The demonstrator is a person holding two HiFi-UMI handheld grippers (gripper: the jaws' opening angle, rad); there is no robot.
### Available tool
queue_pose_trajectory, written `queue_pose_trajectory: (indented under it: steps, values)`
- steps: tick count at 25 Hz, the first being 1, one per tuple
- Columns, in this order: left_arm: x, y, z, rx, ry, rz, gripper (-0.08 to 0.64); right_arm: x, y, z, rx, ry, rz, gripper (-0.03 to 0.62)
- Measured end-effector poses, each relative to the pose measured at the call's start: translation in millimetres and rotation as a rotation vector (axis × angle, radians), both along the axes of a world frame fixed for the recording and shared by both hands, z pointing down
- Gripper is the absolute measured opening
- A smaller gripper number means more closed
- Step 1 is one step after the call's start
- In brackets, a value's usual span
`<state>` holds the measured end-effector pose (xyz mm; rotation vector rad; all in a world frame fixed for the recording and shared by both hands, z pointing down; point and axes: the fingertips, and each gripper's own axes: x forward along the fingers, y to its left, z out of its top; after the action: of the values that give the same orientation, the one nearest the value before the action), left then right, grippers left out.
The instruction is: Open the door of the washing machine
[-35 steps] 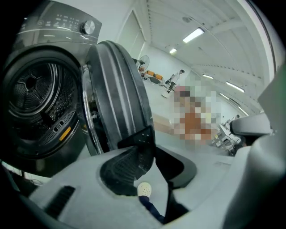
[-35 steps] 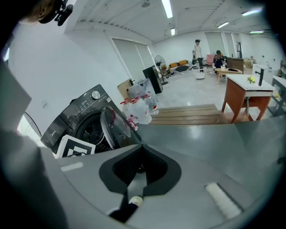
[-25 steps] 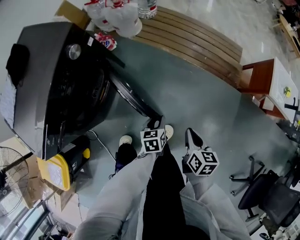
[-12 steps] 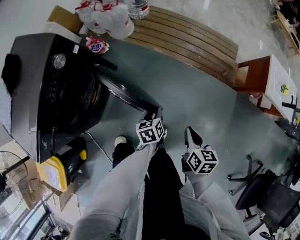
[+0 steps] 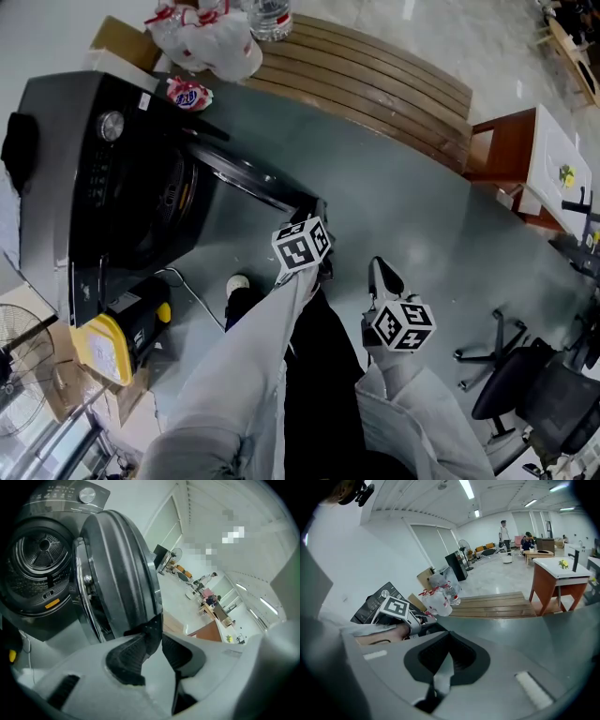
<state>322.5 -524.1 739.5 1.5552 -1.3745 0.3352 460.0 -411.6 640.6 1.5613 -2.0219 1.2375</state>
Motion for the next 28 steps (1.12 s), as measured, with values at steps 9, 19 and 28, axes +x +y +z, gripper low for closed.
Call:
queue_pose_trajectory:
  steps: [9, 19, 28]
  values:
    - [16.2, -25.8, -2.5, 0.032, 0.030, -0.005, 0.101, 15.5, 4.0, -1.4, 0.015, 0.002, 0.015, 0.011]
    - [28.5, 3.3, -38.3, 0.099, 0.144, 0.200, 0.186, 32.1, -6.5, -28.1, 0.129, -0.020, 0.036, 0.011]
    - [-59.7, 86.5, -140.0, 0.209, 0.119, 0.235, 0.164, -21.2, 1.5, -92.3, 0.213, -0.089, 0.007, 0.011]
